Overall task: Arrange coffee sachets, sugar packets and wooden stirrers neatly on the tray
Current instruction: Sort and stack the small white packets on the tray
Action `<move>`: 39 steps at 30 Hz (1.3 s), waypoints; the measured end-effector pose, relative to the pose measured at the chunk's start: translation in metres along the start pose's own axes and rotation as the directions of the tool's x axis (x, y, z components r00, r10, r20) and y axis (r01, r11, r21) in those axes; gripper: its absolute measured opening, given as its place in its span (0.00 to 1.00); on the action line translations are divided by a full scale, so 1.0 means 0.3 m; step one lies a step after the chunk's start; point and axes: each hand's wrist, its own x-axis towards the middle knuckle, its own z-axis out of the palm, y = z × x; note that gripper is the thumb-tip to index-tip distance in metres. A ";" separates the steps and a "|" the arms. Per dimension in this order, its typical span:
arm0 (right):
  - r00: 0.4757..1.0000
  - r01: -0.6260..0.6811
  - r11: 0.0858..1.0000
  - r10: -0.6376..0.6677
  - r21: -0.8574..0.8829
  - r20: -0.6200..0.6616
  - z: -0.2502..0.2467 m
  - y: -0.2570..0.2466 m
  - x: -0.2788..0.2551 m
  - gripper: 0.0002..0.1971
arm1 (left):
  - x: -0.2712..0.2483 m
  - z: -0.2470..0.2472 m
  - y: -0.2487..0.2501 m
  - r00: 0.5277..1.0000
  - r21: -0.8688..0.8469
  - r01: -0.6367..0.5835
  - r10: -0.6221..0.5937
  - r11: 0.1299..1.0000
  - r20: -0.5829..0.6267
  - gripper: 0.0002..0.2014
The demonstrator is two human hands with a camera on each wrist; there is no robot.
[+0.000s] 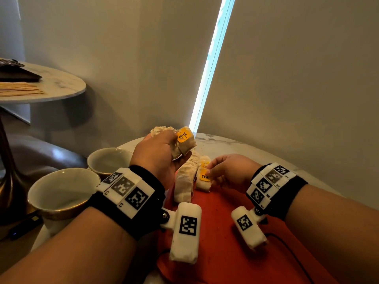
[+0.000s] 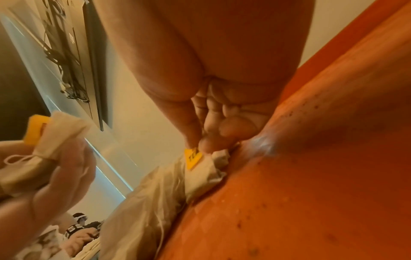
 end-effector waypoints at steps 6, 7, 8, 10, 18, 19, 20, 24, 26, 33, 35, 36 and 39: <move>0.997 -0.039 0.999 0.040 0.017 -0.062 0.005 -0.008 0.039 0.07 | -0.004 -0.002 -0.002 1.000 -0.013 -0.004 0.004 1.000 0.000 0.04; 0.997 -0.044 0.999 0.046 0.019 -0.063 0.006 -0.011 0.039 0.07 | -0.005 -0.001 0.000 1.000 -0.023 0.000 0.000 1.000 0.009 0.05; 0.997 -0.048 0.999 0.049 0.011 -0.066 0.007 -0.013 0.040 0.06 | -0.005 -0.001 0.003 1.000 -0.031 0.001 -0.001 1.000 0.023 0.06; 0.996 -0.052 0.999 0.051 -0.009 -0.075 0.008 -0.016 0.038 0.05 | -0.009 -0.001 0.005 0.999 -0.028 -0.003 0.004 1.000 0.044 0.08; 0.976 0.068 0.998 -0.070 -0.017 -0.208 -0.007 -0.002 0.026 0.05 | -0.002 -0.006 -0.006 0.999 -0.007 -0.020 0.020 1.000 0.026 0.04; 0.982 0.084 0.996 -0.079 0.023 -0.170 -0.003 -0.008 0.017 0.05 | -0.002 -0.005 -0.007 0.999 -0.019 -0.018 0.019 1.000 0.028 0.04; 0.992 0.076 0.995 -0.069 0.057 -0.107 0.003 -0.014 0.006 0.05 | -0.002 -0.006 -0.011 0.999 -0.024 -0.025 0.025 0.999 0.024 0.06; 0.997 -0.017 0.996 0.011 0.093 0.073 0.034 -0.022 -0.018 0.05 | -0.001 -0.007 -0.019 1.000 -0.032 -0.017 0.017 0.999 0.010 0.05; 0.999 -0.011 0.996 0.006 0.089 0.050 0.040 -0.017 -0.009 0.04 | -0.005 -0.004 -0.007 1.000 -0.038 0.010 -0.010 0.999 0.011 0.04; 0.999 0.047 0.995 -0.047 0.092 -0.002 0.024 -0.012 -0.005 0.05 | -0.014 0.005 0.000 0.999 -0.061 0.039 -0.039 0.997 0.009 0.03; 0.993 0.110 0.989 -0.105 0.103 -0.051 0.018 -0.017 -0.012 0.05 | -0.014 0.007 -0.001 0.999 -0.058 0.045 -0.044 0.997 0.018 0.04; 0.985 0.159 0.980 -0.150 0.117 -0.082 0.016 -0.022 -0.015 0.08 | -0.014 0.007 -0.002 0.999 -0.049 0.048 -0.047 0.998 0.020 0.03; 0.953 0.301 0.919 -0.277 0.256 -0.126 0.022 -0.046 -0.035 0.15 | -0.012 0.006 -0.006 0.999 -0.021 0.052 -0.052 0.998 0.014 0.04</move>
